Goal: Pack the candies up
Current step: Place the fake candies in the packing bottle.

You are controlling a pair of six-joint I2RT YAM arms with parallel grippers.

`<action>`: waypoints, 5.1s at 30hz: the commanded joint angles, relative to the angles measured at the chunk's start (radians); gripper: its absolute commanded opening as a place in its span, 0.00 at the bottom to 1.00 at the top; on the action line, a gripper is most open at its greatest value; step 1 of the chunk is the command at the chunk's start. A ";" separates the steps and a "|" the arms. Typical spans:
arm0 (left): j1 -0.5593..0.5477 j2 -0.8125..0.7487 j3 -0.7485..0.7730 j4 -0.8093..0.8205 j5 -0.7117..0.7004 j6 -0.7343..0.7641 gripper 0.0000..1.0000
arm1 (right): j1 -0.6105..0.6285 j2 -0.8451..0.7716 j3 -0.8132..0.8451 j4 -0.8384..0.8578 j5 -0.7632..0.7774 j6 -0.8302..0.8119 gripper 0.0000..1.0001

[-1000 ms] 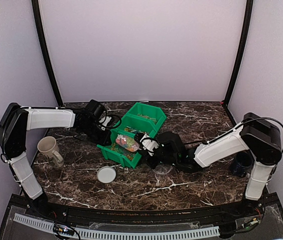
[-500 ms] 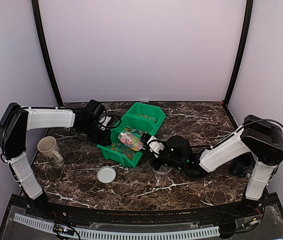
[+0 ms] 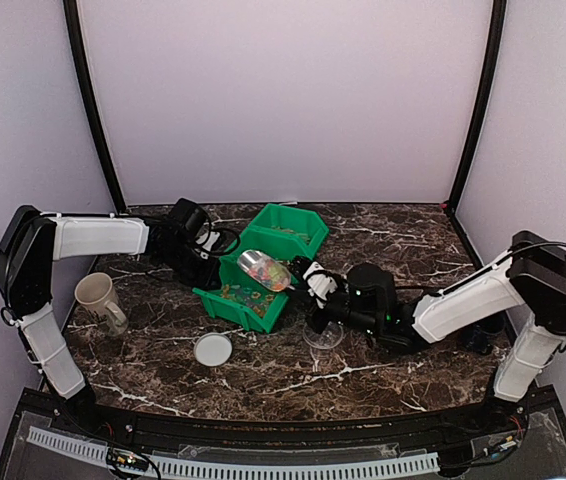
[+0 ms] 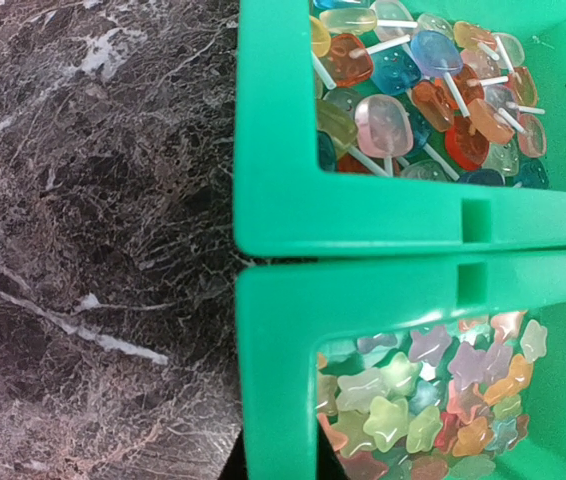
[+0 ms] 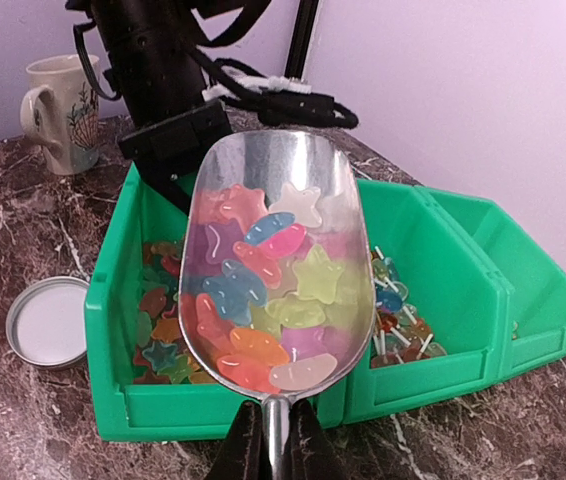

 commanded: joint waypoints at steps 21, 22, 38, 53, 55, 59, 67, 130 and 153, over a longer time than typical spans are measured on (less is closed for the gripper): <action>0.005 -0.096 0.064 0.138 0.029 0.003 0.00 | 0.062 -0.645 -0.054 -0.787 0.200 0.210 0.00; 0.006 -0.098 0.064 0.137 0.029 0.004 0.00 | 0.069 -0.663 -0.059 -0.811 0.211 0.223 0.00; 0.006 -0.094 0.066 0.132 0.015 0.010 0.00 | 0.230 -0.718 -0.033 -1.154 0.338 0.476 0.00; 0.005 -0.098 0.069 0.129 0.019 0.009 0.00 | 0.327 -0.657 0.070 -1.381 0.345 0.610 0.00; 0.005 -0.099 0.068 0.129 0.020 0.009 0.00 | 0.329 -0.640 0.088 -1.410 0.343 0.621 0.00; 0.004 -0.101 0.068 0.128 0.018 0.008 0.00 | 0.329 -0.613 0.135 -1.466 0.335 0.648 0.00; 0.005 -0.100 0.069 0.130 0.024 0.007 0.00 | 0.329 -0.553 0.207 -1.553 0.318 0.671 0.00; 0.005 -0.094 0.071 0.126 0.026 0.008 0.00 | 0.265 -0.133 0.663 -1.996 0.253 0.542 0.00; 0.005 -0.090 0.071 0.125 0.030 0.006 0.00 | 0.127 0.050 0.786 -1.958 0.416 0.417 0.00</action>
